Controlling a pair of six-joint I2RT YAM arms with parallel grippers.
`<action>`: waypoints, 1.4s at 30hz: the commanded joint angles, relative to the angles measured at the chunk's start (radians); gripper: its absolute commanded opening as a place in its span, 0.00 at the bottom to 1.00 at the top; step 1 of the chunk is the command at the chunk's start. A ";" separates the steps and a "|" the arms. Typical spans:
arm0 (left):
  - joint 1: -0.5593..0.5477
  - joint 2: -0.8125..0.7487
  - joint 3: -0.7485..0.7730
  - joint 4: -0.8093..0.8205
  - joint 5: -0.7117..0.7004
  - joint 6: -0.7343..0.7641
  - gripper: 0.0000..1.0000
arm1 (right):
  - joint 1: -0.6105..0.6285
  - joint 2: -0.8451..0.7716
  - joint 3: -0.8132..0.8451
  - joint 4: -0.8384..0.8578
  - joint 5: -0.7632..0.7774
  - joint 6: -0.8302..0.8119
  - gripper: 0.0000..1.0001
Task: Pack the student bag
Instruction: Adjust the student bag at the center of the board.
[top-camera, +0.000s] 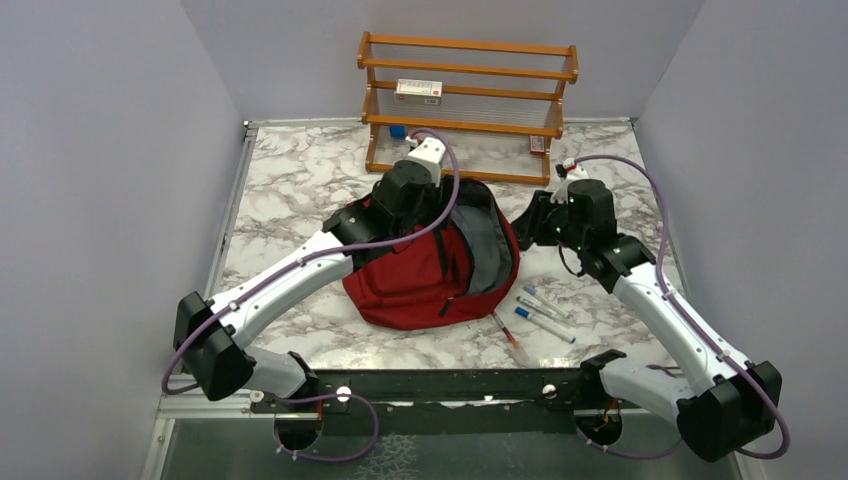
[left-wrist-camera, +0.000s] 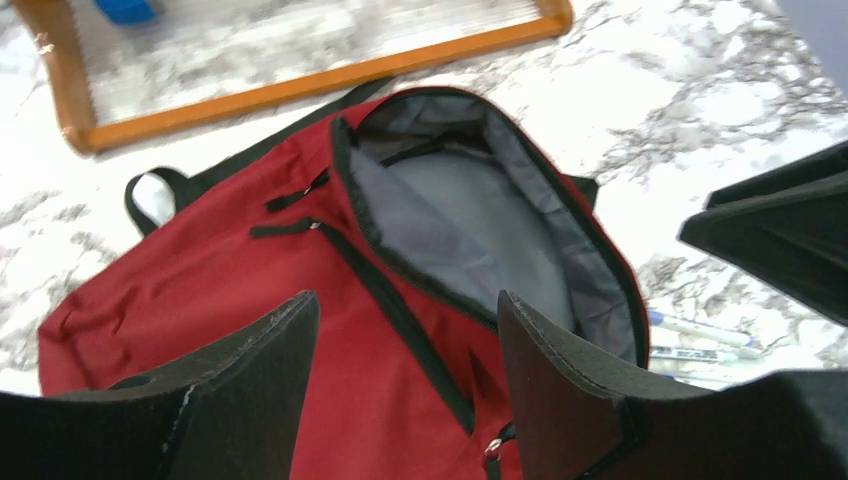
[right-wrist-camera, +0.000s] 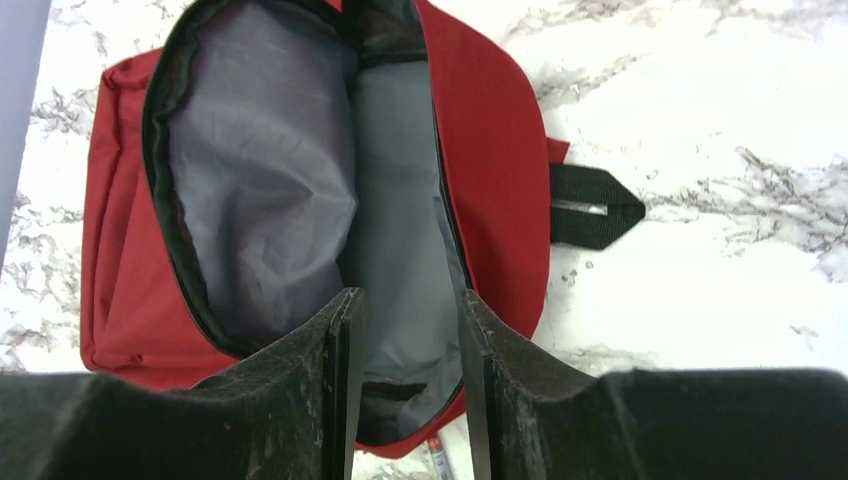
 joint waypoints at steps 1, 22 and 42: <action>0.006 -0.081 -0.122 0.018 -0.120 -0.061 0.67 | 0.001 -0.063 -0.032 -0.037 -0.029 0.031 0.44; 0.013 0.251 -0.014 0.126 0.102 -0.007 0.67 | 0.001 -0.218 -0.061 -0.104 -0.076 0.056 0.44; 0.039 -0.086 -0.506 0.243 -0.039 -0.097 0.75 | 0.004 -0.213 -0.115 0.013 -0.570 0.078 0.32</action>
